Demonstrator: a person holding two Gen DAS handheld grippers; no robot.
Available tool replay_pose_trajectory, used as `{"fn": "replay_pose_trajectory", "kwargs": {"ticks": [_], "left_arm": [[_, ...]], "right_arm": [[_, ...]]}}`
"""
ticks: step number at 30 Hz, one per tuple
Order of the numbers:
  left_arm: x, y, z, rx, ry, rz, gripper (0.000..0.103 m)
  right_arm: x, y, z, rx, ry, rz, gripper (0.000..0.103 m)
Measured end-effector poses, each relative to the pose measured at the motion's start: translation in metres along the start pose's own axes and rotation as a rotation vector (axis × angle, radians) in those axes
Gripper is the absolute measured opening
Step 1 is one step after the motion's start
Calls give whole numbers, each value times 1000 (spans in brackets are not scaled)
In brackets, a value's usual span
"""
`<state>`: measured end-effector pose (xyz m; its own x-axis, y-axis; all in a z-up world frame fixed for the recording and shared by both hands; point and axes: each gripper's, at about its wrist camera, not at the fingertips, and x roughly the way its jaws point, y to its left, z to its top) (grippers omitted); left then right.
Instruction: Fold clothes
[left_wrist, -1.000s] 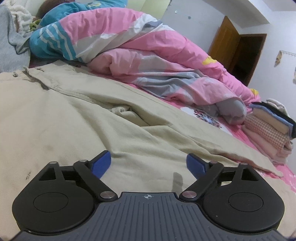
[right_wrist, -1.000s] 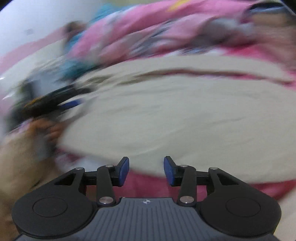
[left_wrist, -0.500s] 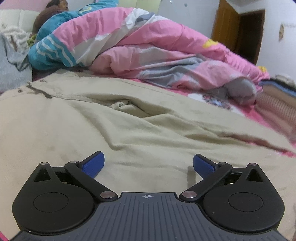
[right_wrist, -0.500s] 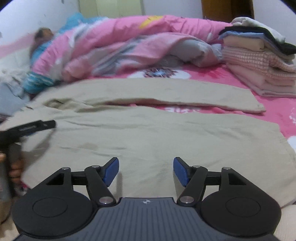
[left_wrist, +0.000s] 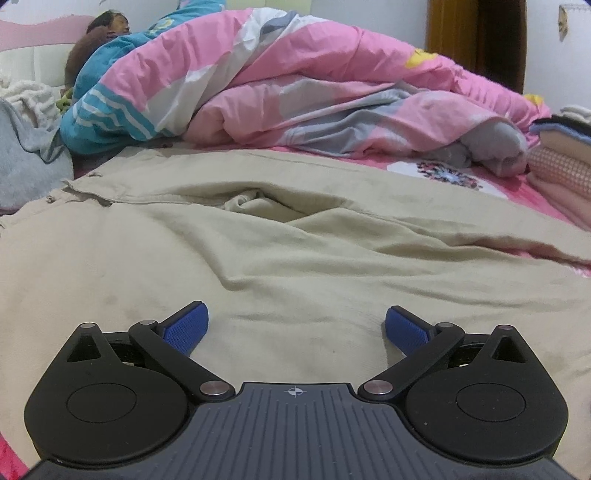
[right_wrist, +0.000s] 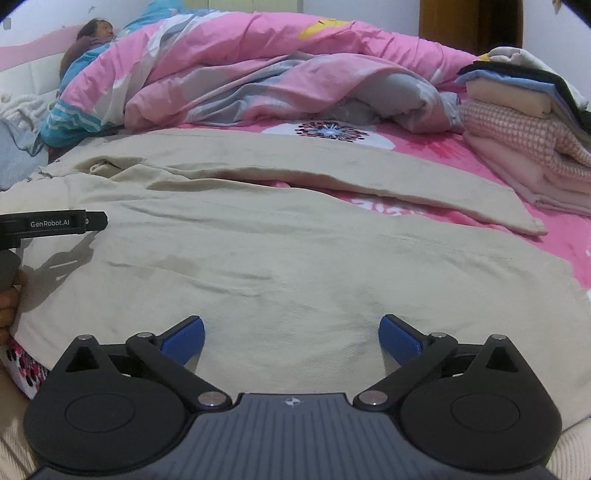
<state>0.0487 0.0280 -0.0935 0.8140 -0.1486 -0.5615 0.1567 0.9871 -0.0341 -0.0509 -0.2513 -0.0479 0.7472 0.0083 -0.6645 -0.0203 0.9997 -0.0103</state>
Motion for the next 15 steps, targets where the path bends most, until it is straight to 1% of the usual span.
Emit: {"fn": "replay_pose_trajectory", "kwargs": {"ticks": [3,6,10,15], "left_arm": [[1,-2,0,8,6,8,103],[1,1,1,-3,13,-6,103],[4,1,5,13,41,-22,103],[5,-1,7,22,60,-19,103]], "right_arm": [[1,2,1,3,6,-6,103],[0,2,1,16,5,-13,103],[-1,4,1,24,5,-33,103],[0,7,5,33,26,-54,103]]}}
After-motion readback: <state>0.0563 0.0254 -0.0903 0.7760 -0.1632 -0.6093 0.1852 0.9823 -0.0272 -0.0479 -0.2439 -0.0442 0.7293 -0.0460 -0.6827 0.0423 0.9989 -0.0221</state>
